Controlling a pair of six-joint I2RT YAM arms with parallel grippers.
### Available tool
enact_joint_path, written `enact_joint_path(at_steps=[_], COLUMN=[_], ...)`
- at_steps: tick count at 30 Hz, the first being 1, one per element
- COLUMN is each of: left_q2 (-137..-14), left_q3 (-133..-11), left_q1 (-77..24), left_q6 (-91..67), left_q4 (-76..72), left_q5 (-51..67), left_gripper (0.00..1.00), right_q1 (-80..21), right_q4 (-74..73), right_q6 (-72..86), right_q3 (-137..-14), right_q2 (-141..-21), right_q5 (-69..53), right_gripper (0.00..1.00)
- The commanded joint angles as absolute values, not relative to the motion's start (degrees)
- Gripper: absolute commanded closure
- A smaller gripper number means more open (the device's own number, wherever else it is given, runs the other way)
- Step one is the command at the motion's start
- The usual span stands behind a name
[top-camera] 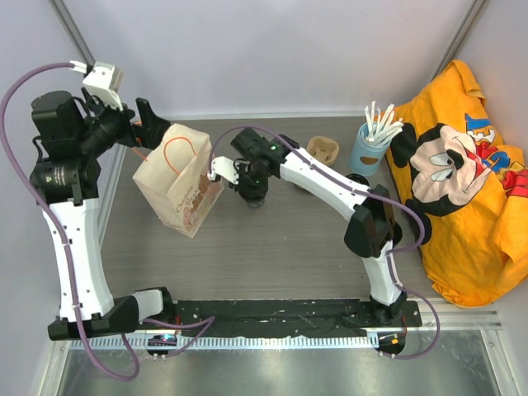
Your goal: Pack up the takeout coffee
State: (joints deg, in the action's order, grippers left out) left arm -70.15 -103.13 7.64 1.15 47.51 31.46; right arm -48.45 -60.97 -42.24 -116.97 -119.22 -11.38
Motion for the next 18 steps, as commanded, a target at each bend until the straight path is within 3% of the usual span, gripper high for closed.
enact_joint_path(at_steps=[1, 7, 18], left_q2=[-70.8, -72.6, -76.3], left_q3=[-108.9, -109.1, -102.7], left_q1=[8.0, 8.2, 12.1], left_q6=[0.4, 0.4, 3.7], left_q4=[47.2, 45.8, 41.9], left_q5=[26.2, 15.3, 20.4], left_gripper=[0.00, 0.00, 0.00], right_q1=[-47.4, -46.6, -43.6], right_q4=[-56.9, -54.2, -49.7], right_q6=[-37.2, -35.7, -34.0], right_q3=[-119.9, -123.6, -133.1], right_q2=[-111.8, -107.4, -103.8], right_q5=[-8.0, -2.8, -1.1], right_gripper=[0.99, 0.99, 0.99])
